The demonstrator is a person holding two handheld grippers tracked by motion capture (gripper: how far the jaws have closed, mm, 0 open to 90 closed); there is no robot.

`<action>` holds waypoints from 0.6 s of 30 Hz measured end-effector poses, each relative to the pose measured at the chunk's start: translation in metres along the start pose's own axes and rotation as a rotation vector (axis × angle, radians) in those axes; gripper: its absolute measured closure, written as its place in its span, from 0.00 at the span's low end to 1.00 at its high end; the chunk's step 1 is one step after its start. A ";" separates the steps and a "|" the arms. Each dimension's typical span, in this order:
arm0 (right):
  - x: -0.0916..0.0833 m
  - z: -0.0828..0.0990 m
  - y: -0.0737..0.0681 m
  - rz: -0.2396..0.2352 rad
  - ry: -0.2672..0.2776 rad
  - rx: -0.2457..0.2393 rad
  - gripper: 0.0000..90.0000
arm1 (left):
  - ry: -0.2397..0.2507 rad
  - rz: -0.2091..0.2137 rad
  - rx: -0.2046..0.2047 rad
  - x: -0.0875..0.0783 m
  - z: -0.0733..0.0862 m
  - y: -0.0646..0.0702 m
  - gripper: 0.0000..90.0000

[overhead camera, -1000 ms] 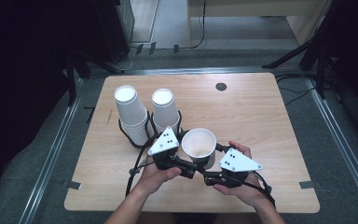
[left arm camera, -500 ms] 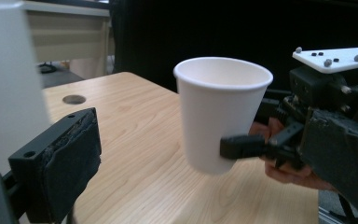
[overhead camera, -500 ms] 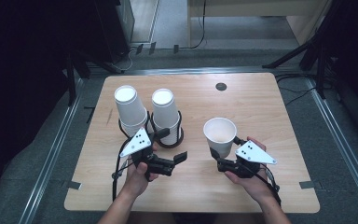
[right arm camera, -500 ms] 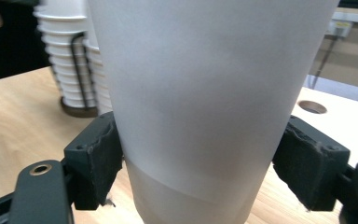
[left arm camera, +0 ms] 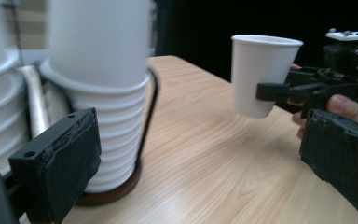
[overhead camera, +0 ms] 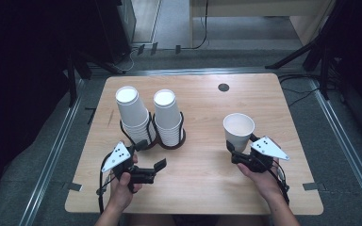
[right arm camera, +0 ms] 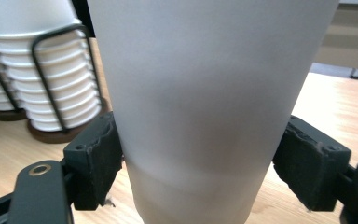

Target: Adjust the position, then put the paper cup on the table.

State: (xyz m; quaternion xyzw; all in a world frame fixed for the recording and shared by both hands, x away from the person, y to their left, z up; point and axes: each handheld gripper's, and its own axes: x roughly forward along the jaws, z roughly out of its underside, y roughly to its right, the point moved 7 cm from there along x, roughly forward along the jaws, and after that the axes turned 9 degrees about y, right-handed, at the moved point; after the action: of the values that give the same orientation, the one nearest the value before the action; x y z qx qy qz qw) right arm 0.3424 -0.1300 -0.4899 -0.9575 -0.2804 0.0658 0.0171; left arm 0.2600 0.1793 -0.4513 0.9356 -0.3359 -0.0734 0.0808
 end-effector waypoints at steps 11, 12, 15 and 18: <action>0.008 0.015 0.027 0.105 -0.031 0.046 0.23 | -0.024 -0.108 -0.035 -0.041 0.020 -0.035 0.00; 0.009 0.017 0.030 0.113 -0.032 0.048 0.23 | -0.022 -0.112 -0.040 -0.045 0.021 -0.038 0.00; 0.010 0.021 0.035 0.136 -0.039 0.049 0.23 | -0.004 -0.124 -0.075 -0.052 0.022 -0.047 0.00; 0.014 0.026 0.039 0.158 -0.050 0.046 0.23 | -0.002 -0.152 -0.084 -0.059 0.024 -0.058 0.00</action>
State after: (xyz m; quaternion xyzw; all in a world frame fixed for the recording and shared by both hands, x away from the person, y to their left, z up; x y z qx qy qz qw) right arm 0.3716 -0.1559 -0.5200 -0.9740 -0.2030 0.0971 0.0270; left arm 0.2461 0.2583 -0.4819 0.9540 -0.2608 -0.0943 0.1138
